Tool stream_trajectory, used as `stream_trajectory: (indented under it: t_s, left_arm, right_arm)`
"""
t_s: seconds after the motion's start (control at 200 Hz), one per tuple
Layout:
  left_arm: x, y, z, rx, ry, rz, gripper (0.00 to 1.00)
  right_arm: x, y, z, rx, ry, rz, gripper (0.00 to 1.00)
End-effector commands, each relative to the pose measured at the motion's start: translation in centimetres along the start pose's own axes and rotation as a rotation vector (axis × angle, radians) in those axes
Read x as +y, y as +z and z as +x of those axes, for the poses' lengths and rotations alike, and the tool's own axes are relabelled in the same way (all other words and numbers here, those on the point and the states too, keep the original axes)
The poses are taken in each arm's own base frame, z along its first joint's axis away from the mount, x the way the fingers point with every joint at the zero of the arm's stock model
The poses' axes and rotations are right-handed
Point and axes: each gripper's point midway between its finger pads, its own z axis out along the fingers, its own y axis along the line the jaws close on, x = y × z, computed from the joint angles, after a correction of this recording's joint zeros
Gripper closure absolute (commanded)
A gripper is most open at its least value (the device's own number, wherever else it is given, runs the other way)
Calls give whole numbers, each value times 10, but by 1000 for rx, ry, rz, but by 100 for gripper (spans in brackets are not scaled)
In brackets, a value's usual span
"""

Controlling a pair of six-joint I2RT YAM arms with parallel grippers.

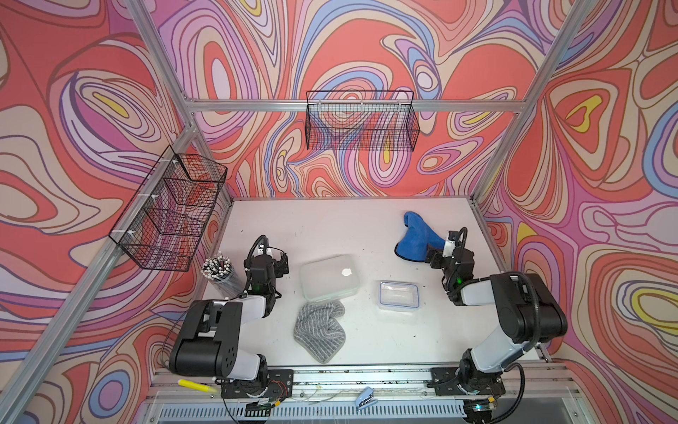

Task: Wipe the insides of the lunch boxes
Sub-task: Move the lunch box to the center of the board.

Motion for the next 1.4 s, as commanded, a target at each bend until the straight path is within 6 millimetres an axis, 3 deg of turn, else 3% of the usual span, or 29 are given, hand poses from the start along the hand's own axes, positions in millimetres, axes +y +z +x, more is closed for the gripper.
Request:
stream_trajectory:
  t_s: [0.0, 0.17, 0.341, 0.551, 0.711, 0.821, 1.017, 1.262, 1.392]
  left_arm:
    - [11, -18, -56, -17, -70, -35, 0]
    - [-32, -53, -118, -66, -107, 154, 0]
    - [-113, -94, -142, -115, 51, 237, 0]
    - [-211, -143, -124, -86, 149, 314, 0]
    - [-275, -172, -83, 31, 150, 437, 0]
    - [-306, -187, -48, 141, 156, 544, 0]
    - [-327, -212, -4, 264, 220, 618, 0]
    - [-313, -221, 53, 487, 233, 626, 0]
    - [-316, -224, 65, 525, 251, 656, 0]
  right_arm:
    - [-13, -11, -26, 50, 80, 79, 4]
    - [7, -24, -38, 181, 263, -12, 8]
    - [30, -39, -14, 344, 484, -98, 20]
    - [42, -72, 23, 479, 678, -115, 27]
    - [46, -102, 50, 562, 766, -111, 31]
    - [49, -120, 69, 609, 794, -110, 31]
    - [61, -143, 87, 674, 807, -155, 31]
    - [85, -162, 109, 751, 777, -206, 30]
    - [99, -164, 115, 764, 758, -231, 30]
